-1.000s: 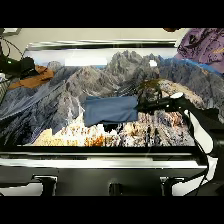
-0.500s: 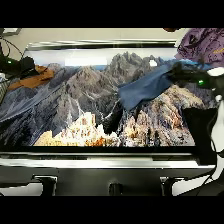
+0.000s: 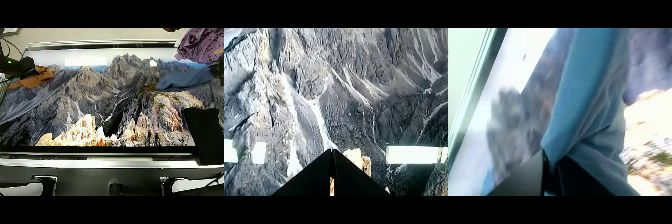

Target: Fold the clothes and pants, and hang the long-sleeved shirts on hangers.

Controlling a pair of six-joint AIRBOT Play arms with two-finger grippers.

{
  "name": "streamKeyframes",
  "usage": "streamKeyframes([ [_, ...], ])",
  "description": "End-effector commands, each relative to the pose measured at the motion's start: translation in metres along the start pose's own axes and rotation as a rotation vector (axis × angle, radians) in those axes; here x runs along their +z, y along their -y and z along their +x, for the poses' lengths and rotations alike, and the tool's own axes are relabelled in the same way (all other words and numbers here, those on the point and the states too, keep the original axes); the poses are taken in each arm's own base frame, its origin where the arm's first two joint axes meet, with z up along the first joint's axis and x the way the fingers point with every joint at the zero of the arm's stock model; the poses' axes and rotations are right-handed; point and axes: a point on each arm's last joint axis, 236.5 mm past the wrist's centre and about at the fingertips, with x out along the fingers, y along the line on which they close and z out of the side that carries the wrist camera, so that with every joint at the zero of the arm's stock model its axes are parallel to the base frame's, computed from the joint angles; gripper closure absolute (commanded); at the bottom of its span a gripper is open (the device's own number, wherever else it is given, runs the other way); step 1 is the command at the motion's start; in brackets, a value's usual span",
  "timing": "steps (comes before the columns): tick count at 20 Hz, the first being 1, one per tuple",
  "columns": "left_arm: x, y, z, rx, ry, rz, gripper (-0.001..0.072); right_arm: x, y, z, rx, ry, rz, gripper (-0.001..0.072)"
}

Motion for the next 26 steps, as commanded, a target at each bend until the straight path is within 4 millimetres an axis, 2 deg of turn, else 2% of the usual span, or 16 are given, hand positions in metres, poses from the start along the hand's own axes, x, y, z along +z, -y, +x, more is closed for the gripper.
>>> streamKeyframes([
  [1, -0.002, -0.001, 0.0, 0.001, -0.009, -0.001, 0.0689, 0.028, 0.024, -0.046, -0.148, 0.115, 0.049, 0.0686],
  [7, -0.006, -0.001, 0.0, 0.002, -0.024, -0.001, 0.0689, 0.024, 0.045, -0.109, -0.361, 0.18, 0.079, 0.0686],
  [11, -0.012, -0.001, 0.0, 0.004, -0.051, -0.001, 0.0689, 0.016, 0.06, -0.141, -0.484, 0.182, 0.061, 0.0686],
  [14, -0.018, -0.002, 0.0, 0.006, -0.075, -0.001, 0.0689, 0.005, 0.076, -0.156, -0.574, 0.148, 0.062, 0.0686],
  [19, -0.022, -0.002, -0.001, 0.007, -0.093, -0.001, 0.0689, -0.029, 0.103, -0.168, -0.701, -0.009, 0.027, 0.0685],
  [23, -0.022, -0.002, -0.001, 0.007, -0.093, -0.001, 0.0689, -0.057, 0.158, -0.199, -0.899, -0.051, -0.035, 0.0686],
  [26, -0.021, -0.002, -0.001, 0.008, -0.091, 0.001, 0.0689, -0.089, 0.2, -0.204, -0.958, -0.069, -0.05, 0.0686],
])
